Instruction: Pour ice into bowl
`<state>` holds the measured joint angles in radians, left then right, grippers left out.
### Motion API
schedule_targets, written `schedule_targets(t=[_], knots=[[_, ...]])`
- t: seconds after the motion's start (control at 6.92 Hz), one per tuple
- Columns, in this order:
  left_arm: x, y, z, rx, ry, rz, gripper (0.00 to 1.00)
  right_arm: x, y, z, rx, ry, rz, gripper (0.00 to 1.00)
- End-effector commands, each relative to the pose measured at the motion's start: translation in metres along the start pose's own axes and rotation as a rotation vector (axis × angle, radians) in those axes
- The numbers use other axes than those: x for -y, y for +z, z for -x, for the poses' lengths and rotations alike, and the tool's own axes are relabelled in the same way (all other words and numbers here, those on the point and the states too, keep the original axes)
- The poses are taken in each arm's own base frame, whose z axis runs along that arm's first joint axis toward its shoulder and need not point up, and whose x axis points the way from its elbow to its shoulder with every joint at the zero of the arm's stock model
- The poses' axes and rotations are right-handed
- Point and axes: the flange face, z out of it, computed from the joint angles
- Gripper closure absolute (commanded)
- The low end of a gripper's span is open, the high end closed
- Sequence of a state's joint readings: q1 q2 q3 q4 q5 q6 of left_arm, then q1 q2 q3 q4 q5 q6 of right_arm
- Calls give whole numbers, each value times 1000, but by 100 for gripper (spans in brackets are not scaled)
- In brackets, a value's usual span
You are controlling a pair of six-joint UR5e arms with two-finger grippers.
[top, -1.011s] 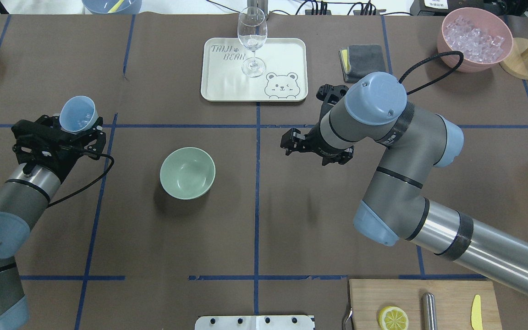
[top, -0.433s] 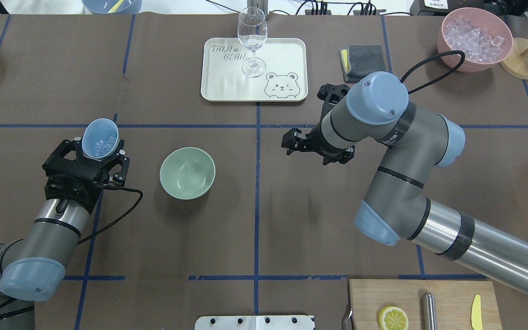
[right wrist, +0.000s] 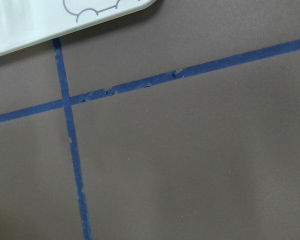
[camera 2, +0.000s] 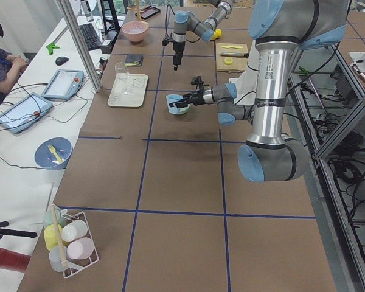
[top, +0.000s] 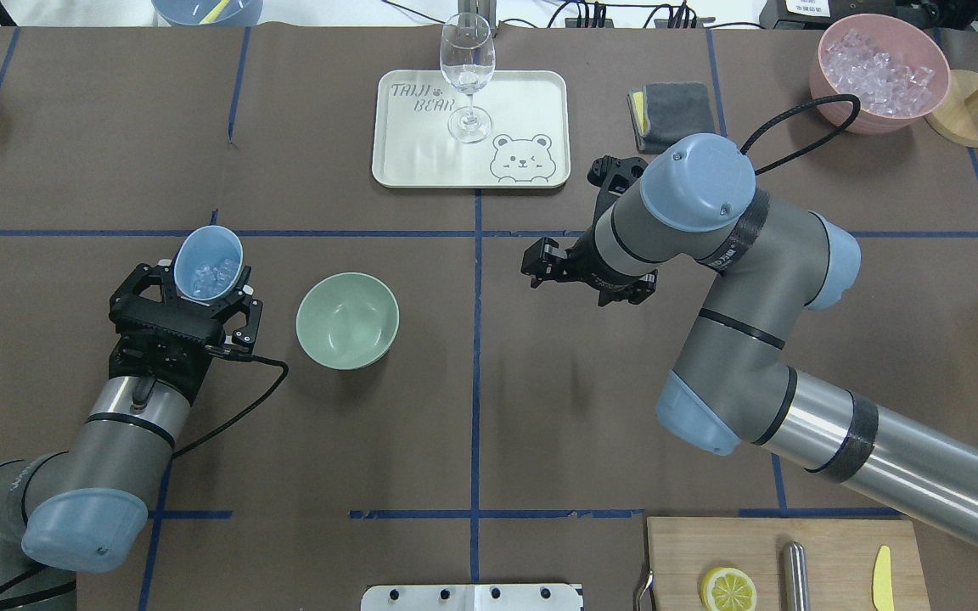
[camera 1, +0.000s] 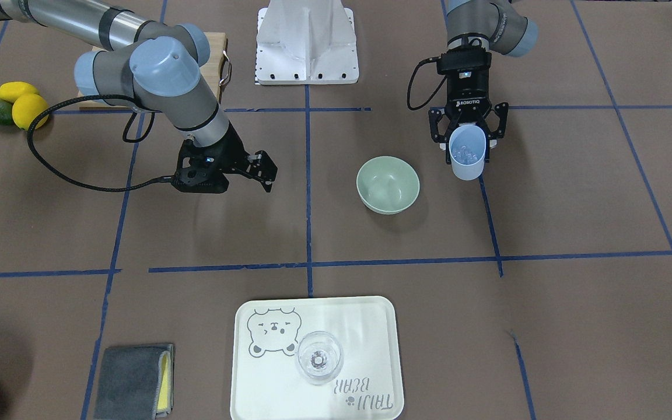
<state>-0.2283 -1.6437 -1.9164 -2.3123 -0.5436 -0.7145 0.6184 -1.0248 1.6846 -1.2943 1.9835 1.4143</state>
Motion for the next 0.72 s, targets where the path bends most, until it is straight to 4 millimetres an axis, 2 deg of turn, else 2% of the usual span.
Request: schedule_targets(t=[0.0,0.29,0.58], knots=[[2,11,-33,70,194,90,100,0,0,1,2,-1,0,0],[12,15,-76,127,390,178,100,0,0,1,2,-1,0,0],[23,2,-126,161,618,266,100,0,0,1,3,-2,-2,0]])
